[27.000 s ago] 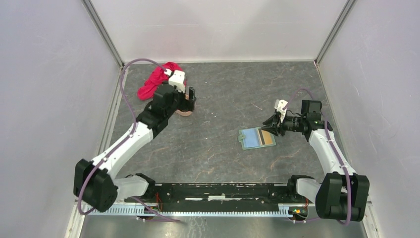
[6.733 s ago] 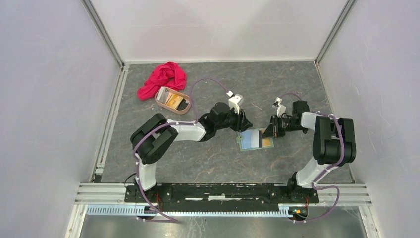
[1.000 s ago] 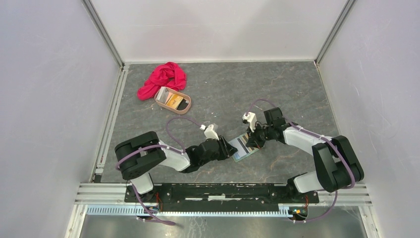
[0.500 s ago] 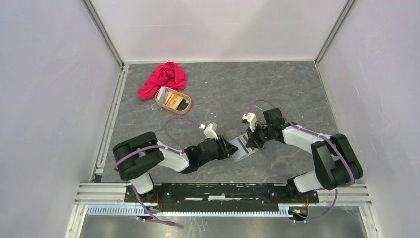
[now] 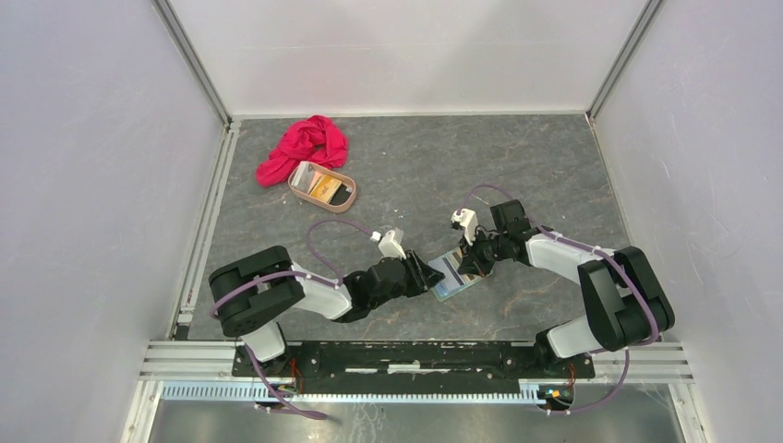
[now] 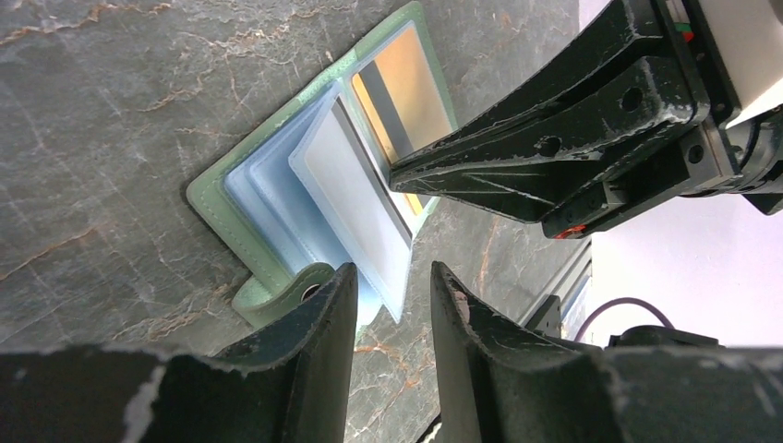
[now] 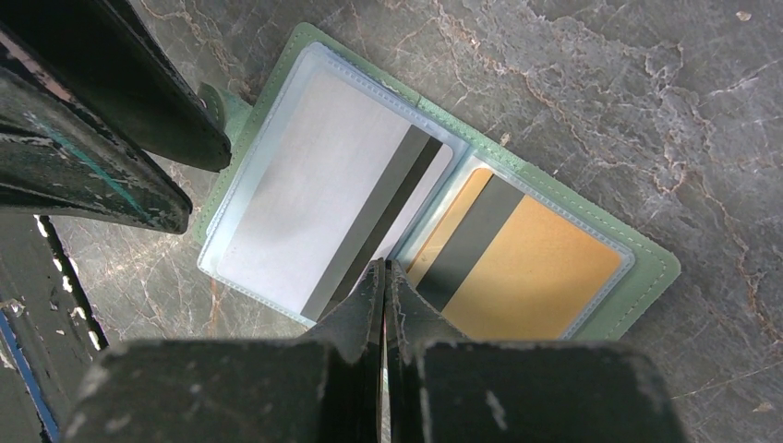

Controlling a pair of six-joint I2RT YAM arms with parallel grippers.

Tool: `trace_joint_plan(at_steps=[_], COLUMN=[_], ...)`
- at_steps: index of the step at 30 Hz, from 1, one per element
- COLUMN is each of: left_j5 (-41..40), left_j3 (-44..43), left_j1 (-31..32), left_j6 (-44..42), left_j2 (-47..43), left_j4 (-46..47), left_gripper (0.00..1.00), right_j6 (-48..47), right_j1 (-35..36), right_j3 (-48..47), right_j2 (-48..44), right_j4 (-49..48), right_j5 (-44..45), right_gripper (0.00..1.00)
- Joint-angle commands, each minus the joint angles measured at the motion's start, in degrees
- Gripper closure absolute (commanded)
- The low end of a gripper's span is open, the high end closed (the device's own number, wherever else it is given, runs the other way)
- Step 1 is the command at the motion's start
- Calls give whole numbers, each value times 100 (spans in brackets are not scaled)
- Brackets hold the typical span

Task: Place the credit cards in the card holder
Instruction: Turn over the card slot in the card holder.

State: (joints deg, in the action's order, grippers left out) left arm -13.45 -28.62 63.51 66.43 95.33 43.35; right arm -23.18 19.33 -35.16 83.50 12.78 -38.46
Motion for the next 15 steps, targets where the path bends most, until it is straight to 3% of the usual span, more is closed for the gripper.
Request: trace_joint_plan(at_steps=[1,15], left_j5=[-193,-183], left_j3=[-123,-494], left_j1=[33,29], left_j6=[246,227], left_j2=[-35,328], left_j4=[-64,-198], left_gripper=[58,58], right_j6=[24,15], right_j1=[-24,-13], right_j3=[-158,-184], right_j2=[76,66], right_j4=[-56,-27], right_j5=[77,28], right_gripper=[100,100])
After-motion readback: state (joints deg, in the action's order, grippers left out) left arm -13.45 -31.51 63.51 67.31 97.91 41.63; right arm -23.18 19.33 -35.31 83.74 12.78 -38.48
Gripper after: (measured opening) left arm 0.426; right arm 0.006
